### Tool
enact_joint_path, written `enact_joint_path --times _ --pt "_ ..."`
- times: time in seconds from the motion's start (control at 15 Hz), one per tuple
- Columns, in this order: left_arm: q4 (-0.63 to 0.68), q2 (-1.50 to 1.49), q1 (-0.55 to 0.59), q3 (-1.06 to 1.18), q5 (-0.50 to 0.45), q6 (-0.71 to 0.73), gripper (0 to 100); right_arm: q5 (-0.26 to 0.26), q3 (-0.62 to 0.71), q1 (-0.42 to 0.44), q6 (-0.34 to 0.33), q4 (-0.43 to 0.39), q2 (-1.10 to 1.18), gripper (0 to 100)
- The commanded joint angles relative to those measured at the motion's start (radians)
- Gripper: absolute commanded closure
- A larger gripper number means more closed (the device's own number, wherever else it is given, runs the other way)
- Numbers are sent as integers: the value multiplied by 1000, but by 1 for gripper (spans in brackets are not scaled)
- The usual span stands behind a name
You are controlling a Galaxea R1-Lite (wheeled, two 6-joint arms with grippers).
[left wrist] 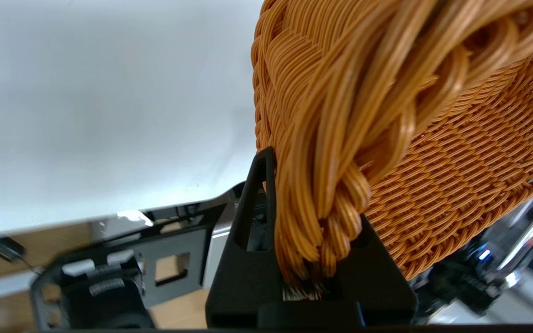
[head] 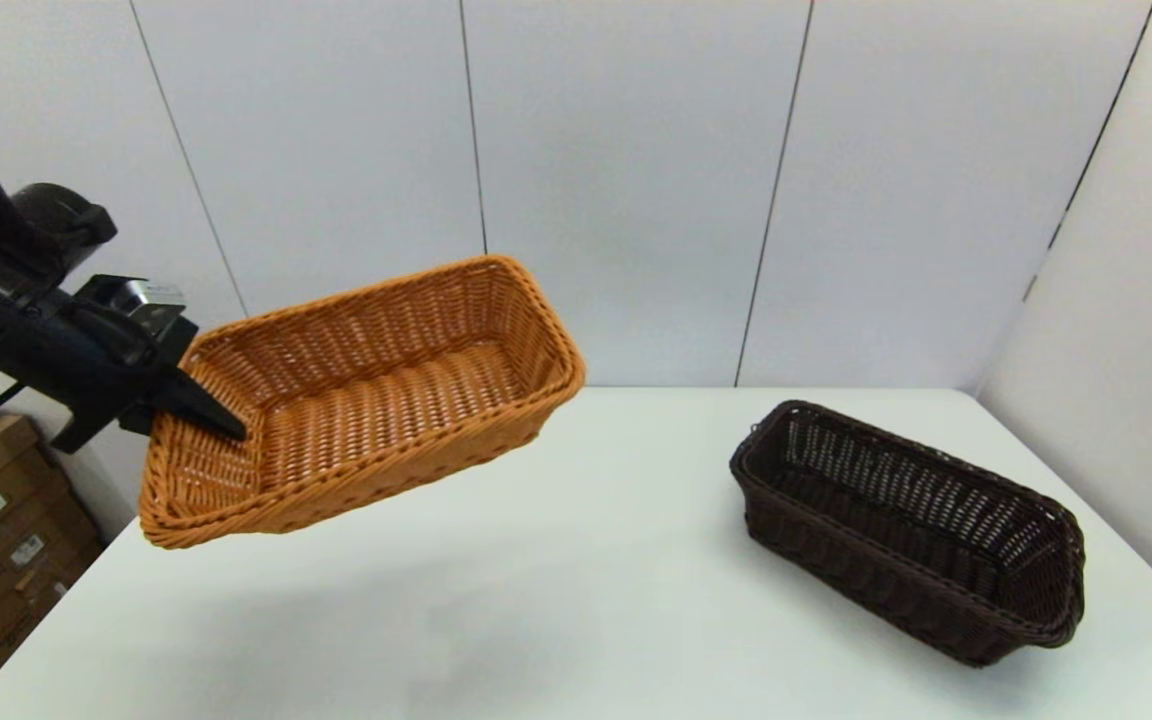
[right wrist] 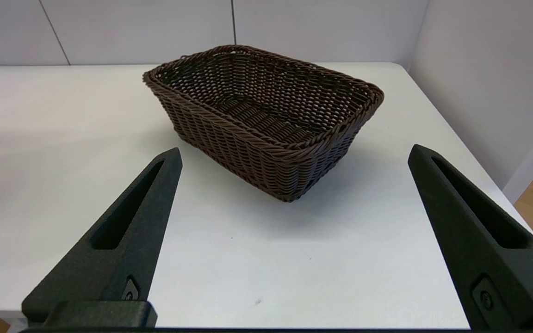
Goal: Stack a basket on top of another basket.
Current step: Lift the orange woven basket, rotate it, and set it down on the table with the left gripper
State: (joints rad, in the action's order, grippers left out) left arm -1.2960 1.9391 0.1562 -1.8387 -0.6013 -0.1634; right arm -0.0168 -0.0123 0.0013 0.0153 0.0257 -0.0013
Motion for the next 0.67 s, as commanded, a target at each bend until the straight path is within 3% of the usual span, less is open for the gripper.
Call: enact_joint_path --times 0.07,0.47,0.67 --pt "-3 112 -98 -89 -12 53 100 0 0 0 0 0 1 0" --pt "90 251 -273 -134 -2 54 100 0 0 0 0 0 1 0" --pt "161 308 -346 -134 60 50 100 0 0 0 0 0 1 0"
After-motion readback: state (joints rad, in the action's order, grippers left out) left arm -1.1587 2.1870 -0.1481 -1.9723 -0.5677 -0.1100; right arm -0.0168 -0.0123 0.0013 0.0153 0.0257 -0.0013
